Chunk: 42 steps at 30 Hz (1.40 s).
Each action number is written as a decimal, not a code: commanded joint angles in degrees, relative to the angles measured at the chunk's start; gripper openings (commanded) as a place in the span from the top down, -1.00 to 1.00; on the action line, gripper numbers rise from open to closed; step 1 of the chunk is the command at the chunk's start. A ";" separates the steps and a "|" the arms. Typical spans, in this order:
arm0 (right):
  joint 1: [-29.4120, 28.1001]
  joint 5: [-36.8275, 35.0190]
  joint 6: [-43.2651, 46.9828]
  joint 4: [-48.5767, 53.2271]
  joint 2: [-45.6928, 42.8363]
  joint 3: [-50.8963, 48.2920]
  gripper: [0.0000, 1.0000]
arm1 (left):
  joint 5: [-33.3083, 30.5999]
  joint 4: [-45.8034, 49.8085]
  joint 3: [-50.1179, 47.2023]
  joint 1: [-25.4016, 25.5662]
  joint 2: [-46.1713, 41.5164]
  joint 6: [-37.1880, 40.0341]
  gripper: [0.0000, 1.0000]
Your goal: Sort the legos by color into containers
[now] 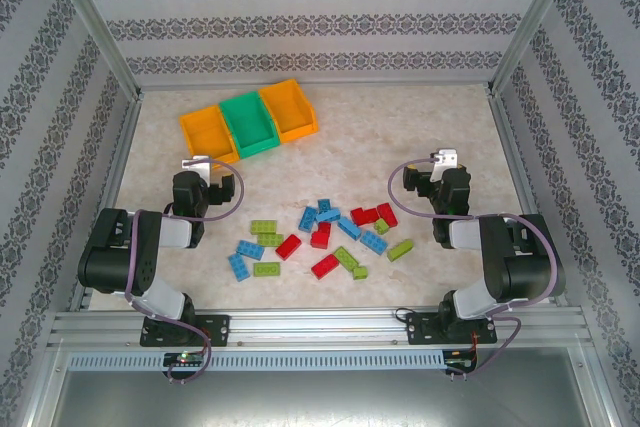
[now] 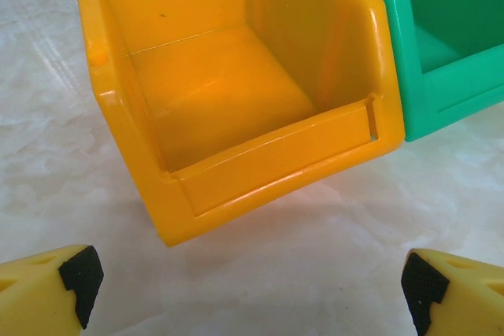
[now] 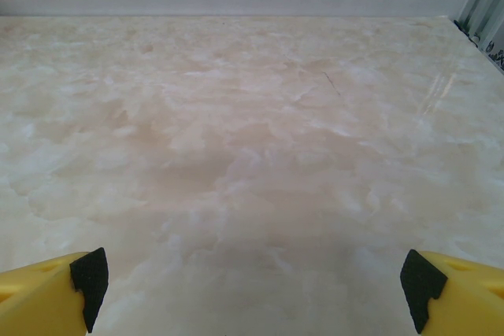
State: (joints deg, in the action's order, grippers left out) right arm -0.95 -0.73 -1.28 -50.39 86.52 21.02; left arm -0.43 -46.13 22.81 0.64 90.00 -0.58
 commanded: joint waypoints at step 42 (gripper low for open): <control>0.20 -0.15 -0.13 -0.77 -0.03 1.13 -0.96 | -7.38 71.32 46.87 -2.70 8.14 -27.27 -0.63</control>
State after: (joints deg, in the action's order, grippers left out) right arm -0.95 -0.73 -1.28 -50.39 86.52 21.02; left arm -9.17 19.46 69.89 0.23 96.16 -24.84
